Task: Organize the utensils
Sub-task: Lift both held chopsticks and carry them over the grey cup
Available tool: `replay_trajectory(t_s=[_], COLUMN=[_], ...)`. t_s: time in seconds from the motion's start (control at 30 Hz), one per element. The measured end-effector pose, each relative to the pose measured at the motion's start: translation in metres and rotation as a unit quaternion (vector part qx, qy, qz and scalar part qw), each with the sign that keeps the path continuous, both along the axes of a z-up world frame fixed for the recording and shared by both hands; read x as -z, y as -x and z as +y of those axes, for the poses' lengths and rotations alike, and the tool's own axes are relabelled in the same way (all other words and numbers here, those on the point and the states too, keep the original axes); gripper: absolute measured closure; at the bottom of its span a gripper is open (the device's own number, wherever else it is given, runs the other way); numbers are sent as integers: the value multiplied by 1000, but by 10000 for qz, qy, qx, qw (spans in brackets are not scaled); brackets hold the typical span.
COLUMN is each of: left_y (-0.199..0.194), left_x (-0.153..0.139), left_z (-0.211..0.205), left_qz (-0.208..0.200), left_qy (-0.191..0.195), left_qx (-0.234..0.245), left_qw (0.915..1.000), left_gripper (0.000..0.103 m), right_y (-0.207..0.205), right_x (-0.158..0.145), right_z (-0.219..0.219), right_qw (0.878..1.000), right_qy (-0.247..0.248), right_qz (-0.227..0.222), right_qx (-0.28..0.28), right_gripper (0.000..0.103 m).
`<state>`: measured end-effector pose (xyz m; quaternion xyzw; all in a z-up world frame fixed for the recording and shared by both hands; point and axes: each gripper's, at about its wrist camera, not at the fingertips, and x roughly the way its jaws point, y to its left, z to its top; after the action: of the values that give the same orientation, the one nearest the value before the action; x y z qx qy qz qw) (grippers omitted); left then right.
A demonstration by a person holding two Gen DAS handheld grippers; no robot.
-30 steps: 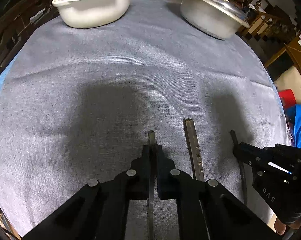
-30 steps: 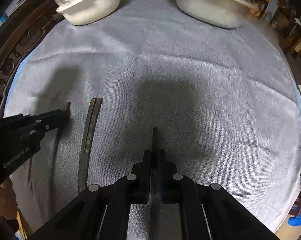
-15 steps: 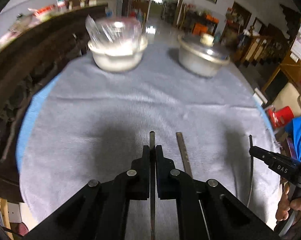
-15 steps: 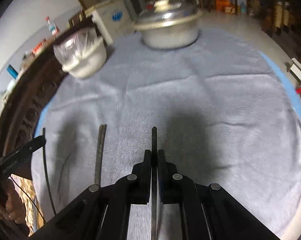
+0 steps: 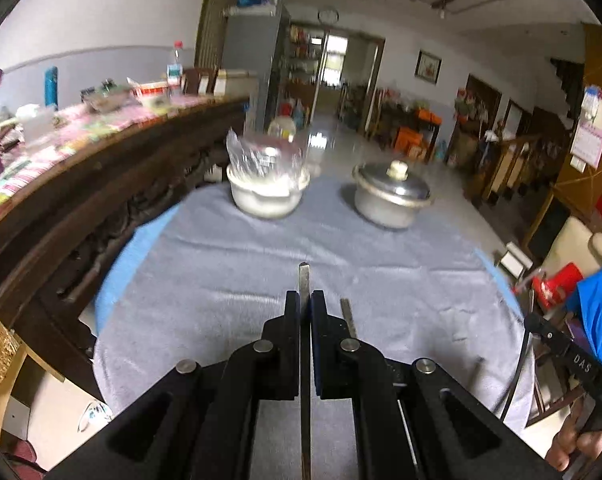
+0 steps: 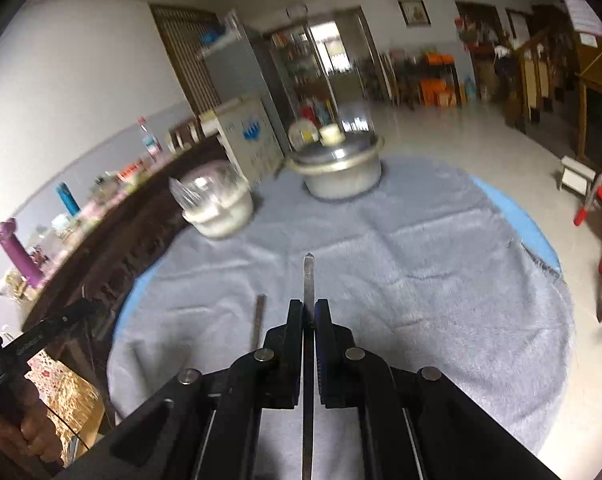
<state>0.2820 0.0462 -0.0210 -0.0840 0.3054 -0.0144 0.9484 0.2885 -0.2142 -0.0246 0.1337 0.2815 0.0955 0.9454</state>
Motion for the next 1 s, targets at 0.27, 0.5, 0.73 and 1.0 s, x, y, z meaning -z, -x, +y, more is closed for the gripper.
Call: replay_trajectory(t_s=[0.27, 0.5, 0.73, 1.0], left_y=[44, 65, 69, 71], left_x=[-27, -44, -40, -35], left_z=[3, 3, -7, -21], left_qz=[-583, -971, -981, -955], left_qy=[307, 468, 239, 19], left_qx=[55, 73, 118, 91], left_qw=[9978, 9941, 9948, 9954], left_gripper=[98, 98, 98, 98], right_y=[54, 76, 80, 90], right_x=[-25, -32, -25, -34], right_z=[1, -6, -17, -16], right_qw=[9968, 9936, 9934, 9902], right_qy=[-2, -213, -387, -548], right_qz=[-794, -1101, -1067, -1282], right_qx=[92, 149, 184, 100], right_gripper=[97, 97, 97, 97])
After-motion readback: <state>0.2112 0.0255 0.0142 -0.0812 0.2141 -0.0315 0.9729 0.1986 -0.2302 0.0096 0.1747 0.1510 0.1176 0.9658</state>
